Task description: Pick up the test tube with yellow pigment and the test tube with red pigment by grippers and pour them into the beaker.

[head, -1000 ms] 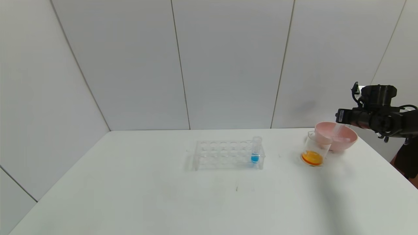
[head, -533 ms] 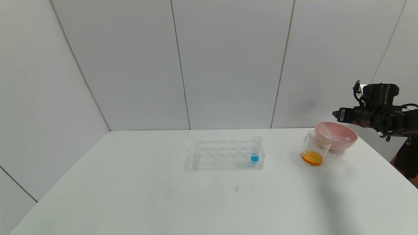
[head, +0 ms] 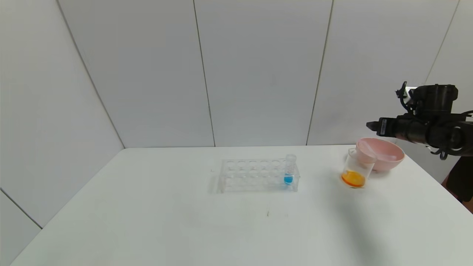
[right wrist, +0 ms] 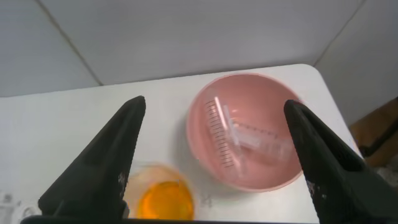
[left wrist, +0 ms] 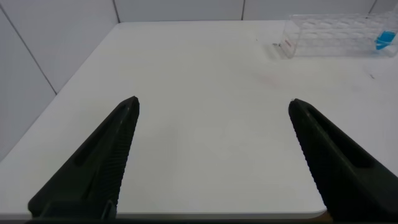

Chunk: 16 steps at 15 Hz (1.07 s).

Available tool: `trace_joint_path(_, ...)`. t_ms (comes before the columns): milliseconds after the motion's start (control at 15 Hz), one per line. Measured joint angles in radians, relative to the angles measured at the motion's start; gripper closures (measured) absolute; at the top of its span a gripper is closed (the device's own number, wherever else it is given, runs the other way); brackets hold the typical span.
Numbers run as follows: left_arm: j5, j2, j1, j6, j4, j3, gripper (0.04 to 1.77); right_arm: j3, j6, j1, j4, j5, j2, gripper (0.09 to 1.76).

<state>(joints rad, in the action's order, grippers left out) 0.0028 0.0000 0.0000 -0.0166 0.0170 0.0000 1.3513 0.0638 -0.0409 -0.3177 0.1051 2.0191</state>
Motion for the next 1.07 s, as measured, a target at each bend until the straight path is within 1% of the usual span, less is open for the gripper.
trace_joint_path(267, 0.0, 0.0, 0.0, 0.0, 0.0, 0.0, 0.09, -0.16, 0.039, 0.176, -0.087, 0.027, -0.11, 0.21)
trace_joint_path(400, 0.0, 0.0, 0.0, 0.0, 0.0, 0.0, 0.09, -0.229, 0.044, 0.231, -0.113, 0.045, -0.164, 0.2)
trace_joint_path(533, 0.0, 0.0, 0.0, 0.0, 0.0, 0.0, 0.09, -0.286, 0.044, 0.254, -0.117, 0.045, -0.231, 0.18)
trace_joint_path(733, 0.0, 0.0, 0.0, 0.0, 0.0, 0.0, 0.09, -0.374, 0.033, 0.26, -0.117, 0.043, -0.357, 0.17)
trace_joint_path(1067, 0.0, 0.0, 0.0, 0.0, 0.0, 0.0, 0.09, -0.516, -0.011, 0.258, -0.11, 0.044, -0.656, 0.16)
